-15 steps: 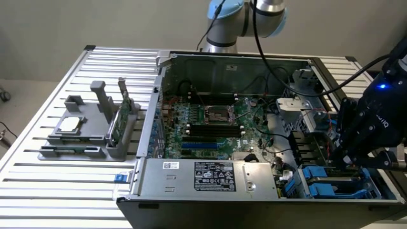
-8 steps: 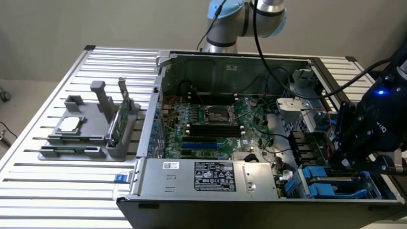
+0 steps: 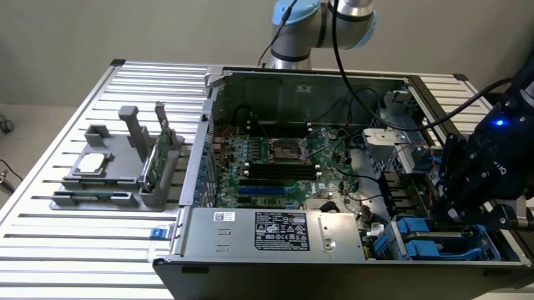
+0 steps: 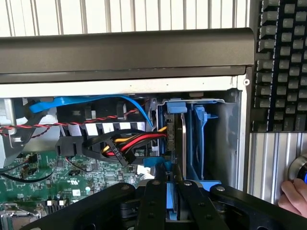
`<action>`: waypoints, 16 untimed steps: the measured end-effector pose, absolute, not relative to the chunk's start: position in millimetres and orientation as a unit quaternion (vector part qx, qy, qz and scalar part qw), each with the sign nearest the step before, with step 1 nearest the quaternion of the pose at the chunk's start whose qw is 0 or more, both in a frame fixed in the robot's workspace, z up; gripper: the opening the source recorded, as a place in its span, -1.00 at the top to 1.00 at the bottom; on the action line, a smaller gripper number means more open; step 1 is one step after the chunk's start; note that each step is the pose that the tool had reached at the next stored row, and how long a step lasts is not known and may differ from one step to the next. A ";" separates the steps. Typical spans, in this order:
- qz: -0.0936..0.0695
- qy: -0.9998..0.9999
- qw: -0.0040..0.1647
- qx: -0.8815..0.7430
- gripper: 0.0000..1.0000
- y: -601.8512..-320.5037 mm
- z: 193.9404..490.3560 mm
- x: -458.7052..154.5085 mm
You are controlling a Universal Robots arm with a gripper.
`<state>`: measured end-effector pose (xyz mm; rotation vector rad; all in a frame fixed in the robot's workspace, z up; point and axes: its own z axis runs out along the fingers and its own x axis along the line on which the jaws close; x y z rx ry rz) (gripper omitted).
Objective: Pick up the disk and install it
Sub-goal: 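Insert the second disk wire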
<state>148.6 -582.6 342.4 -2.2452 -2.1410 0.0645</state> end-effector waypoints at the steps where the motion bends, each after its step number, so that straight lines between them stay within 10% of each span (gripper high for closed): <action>1: 0.021 -0.690 0.019 -0.723 0.67 -582.7 342.2 148.7; 16: 0.021 -0.702 0.019 -0.712 0.67 -584.8 337.6 149.6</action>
